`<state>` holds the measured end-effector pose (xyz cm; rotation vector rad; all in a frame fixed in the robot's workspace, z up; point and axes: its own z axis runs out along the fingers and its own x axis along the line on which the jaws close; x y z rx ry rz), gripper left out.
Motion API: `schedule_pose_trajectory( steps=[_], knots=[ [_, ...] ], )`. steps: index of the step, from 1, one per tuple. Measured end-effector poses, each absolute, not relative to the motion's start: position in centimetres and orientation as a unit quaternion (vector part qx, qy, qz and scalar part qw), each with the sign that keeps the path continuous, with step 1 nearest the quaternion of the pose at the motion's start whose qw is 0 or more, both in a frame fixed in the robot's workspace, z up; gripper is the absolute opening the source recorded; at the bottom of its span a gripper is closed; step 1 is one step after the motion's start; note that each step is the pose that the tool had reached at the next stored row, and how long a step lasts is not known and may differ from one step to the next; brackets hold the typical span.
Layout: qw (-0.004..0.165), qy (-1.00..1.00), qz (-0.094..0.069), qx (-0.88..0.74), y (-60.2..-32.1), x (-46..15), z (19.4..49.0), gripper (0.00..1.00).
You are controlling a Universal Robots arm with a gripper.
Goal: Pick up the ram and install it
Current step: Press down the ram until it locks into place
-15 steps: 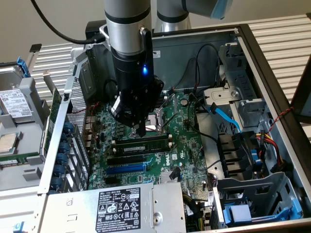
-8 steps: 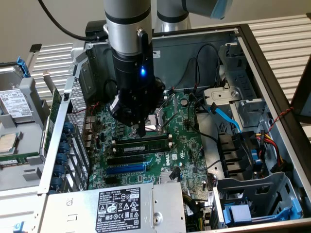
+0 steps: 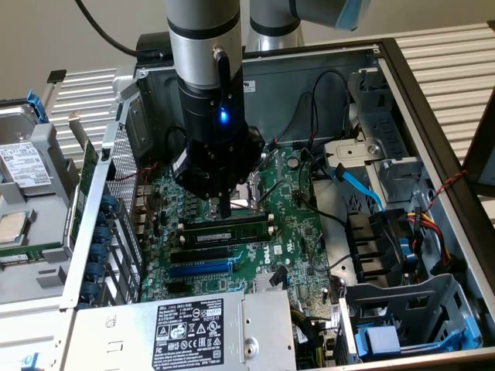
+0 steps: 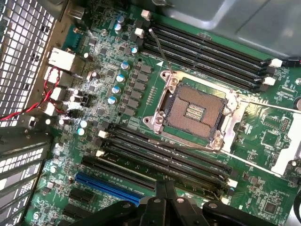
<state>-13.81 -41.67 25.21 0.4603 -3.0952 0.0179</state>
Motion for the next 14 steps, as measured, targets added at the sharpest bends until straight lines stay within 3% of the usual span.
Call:
schedule_pose_trajectory(
  steps=[14],
  knots=[
    [0.007, -0.999, 0.004, 0.038, -41.67, -13.81, 25.20, 0.11]
  ],
)
